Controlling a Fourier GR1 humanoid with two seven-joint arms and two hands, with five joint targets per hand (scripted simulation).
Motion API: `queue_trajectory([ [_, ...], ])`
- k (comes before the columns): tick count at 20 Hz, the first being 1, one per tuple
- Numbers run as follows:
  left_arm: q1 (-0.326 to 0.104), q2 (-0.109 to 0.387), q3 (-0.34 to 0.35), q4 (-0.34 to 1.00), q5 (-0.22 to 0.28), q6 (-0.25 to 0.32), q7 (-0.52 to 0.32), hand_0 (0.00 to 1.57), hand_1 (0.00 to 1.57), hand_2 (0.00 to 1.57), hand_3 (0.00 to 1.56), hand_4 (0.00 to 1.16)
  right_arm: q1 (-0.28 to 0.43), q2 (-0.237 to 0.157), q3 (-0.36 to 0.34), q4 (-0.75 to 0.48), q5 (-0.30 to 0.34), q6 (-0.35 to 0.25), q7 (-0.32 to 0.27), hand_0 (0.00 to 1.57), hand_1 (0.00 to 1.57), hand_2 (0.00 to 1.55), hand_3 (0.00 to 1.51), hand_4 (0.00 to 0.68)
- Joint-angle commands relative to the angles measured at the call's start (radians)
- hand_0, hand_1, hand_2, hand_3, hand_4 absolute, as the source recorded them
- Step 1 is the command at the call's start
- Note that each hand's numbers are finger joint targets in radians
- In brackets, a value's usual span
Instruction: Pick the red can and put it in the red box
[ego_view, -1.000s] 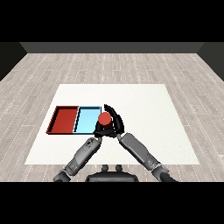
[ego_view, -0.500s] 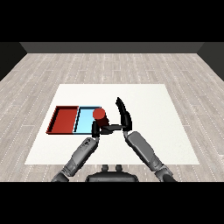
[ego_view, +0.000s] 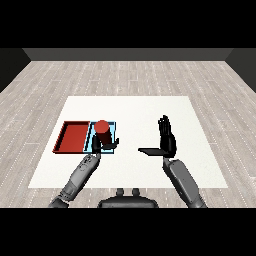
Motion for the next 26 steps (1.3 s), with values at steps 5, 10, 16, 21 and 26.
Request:
queue_trajectory([
  [5,-0.026,0.220,0.165,0.094,0.004,-0.085,0.029,1.57,1.57,1.55,1.46,1.12,0.156,-0.069,-0.118,0.051,-0.036,0.061,-0.072,0.00,0.00,0.00,0.00,0.000],
  [10,-0.037,0.288,0.254,0.209,0.027,-0.150,0.040,1.57,1.57,1.57,1.49,1.12,0.237,-0.137,-0.154,0.011,-0.021,0.095,-0.052,0.00,0.00,0.00,0.00,0.000],
  [16,-0.218,0.347,0.292,0.572,-0.037,-0.203,0.075,1.57,1.57,1.55,1.47,1.09,0.223,-0.117,-0.202,0.079,-0.027,0.088,-0.058,0.00,0.00,0.00,0.00,0.000],
  [21,-0.327,0.227,0.308,0.872,-0.086,-0.139,-0.009,1.57,1.57,1.57,1.50,1.05,0.119,-0.077,-0.175,0.168,0.014,0.060,-0.017,0.00,0.00,0.00,0.00,0.000],
  [26,-0.399,0.252,0.290,1.046,-0.127,-0.151,0.133,0.74,0.74,0.73,0.74,0.81,0.104,-0.045,-0.199,0.211,-0.011,0.074,-0.056,0.00,0.00,0.00,0.00,0.000],
])
